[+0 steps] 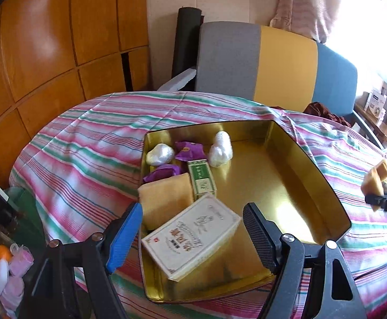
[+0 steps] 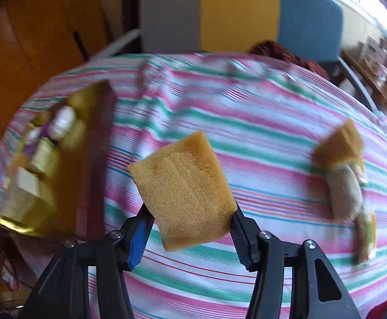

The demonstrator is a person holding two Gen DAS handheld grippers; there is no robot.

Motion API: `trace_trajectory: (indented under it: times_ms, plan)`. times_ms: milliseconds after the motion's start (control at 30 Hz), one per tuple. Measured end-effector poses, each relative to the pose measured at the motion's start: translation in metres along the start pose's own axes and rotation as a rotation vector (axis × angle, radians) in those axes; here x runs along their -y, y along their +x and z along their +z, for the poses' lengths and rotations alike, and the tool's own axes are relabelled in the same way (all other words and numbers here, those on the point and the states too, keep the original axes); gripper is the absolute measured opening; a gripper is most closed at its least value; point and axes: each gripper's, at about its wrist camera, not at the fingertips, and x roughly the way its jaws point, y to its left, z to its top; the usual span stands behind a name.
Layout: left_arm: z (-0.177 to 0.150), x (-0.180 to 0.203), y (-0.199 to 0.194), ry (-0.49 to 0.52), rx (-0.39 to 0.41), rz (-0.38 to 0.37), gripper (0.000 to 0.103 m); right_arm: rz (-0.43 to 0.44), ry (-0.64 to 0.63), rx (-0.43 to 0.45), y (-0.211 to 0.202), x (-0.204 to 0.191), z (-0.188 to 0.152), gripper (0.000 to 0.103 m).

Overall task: Organize objects
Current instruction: 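Carry the sponge cake over the tray with the right gripper, then open the right gripper to release the sponge cake in the tray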

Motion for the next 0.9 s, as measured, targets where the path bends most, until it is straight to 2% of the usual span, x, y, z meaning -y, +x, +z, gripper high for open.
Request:
trace_trajectory:
  times_ms: [167,267,367,533,633,800,900]
  plan:
    - [-0.001,-0.017,0.003,-0.015,-0.007,0.024,0.079,0.113,-0.124,0.012,0.001,-0.082,0.032,0.056]
    - [-0.003,-0.029,0.005,-0.038,-0.017,0.031,0.079,0.144,-0.164,-0.008,0.013,-0.123,0.049,0.056]
    - [-0.005,-0.041,0.006,-0.064,-0.018,0.036,0.079,0.159,-0.149,-0.043,0.035,-0.147,0.071,0.056]
    - [-0.005,-0.057,0.011,-0.110,-0.029,0.038,0.079,0.141,-0.023,-0.129,0.085,-0.161,0.104,0.059]
    - [-0.004,-0.064,0.013,-0.131,-0.035,0.037,0.079,0.146,0.097,-0.136,0.111,-0.161,0.121,0.062]
    - [-0.005,-0.072,0.017,-0.160,-0.047,0.038,0.079,0.251,0.221,-0.194,0.141,-0.162,0.129,0.065]
    - [-0.006,-0.074,0.018,-0.165,-0.049,0.040,0.079,0.276,0.203,-0.155,0.136,-0.166,0.128,0.070]
